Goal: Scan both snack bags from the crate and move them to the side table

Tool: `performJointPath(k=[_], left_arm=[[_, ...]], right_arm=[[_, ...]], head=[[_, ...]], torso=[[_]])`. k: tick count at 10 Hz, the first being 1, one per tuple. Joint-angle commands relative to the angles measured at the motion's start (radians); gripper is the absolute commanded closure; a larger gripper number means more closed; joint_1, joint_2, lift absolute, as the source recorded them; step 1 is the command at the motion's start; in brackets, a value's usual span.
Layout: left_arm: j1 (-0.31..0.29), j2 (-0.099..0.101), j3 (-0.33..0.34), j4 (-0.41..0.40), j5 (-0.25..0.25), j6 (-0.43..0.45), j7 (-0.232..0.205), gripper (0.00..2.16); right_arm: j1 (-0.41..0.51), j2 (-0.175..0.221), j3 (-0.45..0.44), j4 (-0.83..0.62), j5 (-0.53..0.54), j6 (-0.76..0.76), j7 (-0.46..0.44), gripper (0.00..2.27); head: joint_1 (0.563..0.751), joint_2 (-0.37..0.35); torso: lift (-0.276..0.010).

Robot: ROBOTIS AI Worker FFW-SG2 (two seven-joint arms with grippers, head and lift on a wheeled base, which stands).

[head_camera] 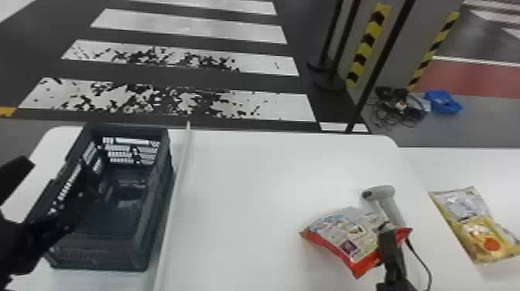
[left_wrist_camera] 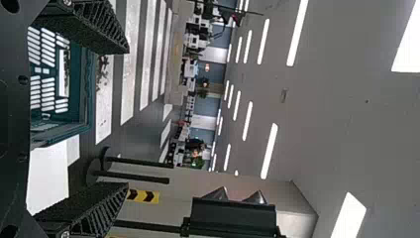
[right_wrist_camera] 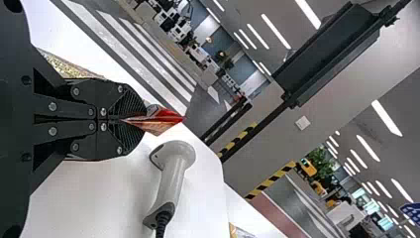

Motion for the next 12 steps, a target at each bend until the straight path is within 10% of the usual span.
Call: performJointPath(k=[1, 3, 12], left_arm=[[0.000, 0.008, 0.000, 0.001, 0.008, -0.010, 0.000, 0.04], [0.000, 0.014, 0.011, 0.001, 0.018, -0.013, -0.001, 0.04], [-0.006, 0.005, 0.008, 0.026, 0.054, -0.053, -0.034, 0.04]], right_arm=[[-0.047, 0.001, 0.033, 0.064, 0.031, -0.046, -0.024, 1.69], [-0.062, 0.001, 0.059, 0.112, 0.060, -0.043, -0.075, 0.06], [0.075, -0.003, 0.105, -0.016, 0.254, 0.218, -0.271, 0.00]], head=[[0.695, -0.140], [0.695, -0.126], [0.695, -0.014]], torso=[[-0.095], [-0.095], [-0.095]])
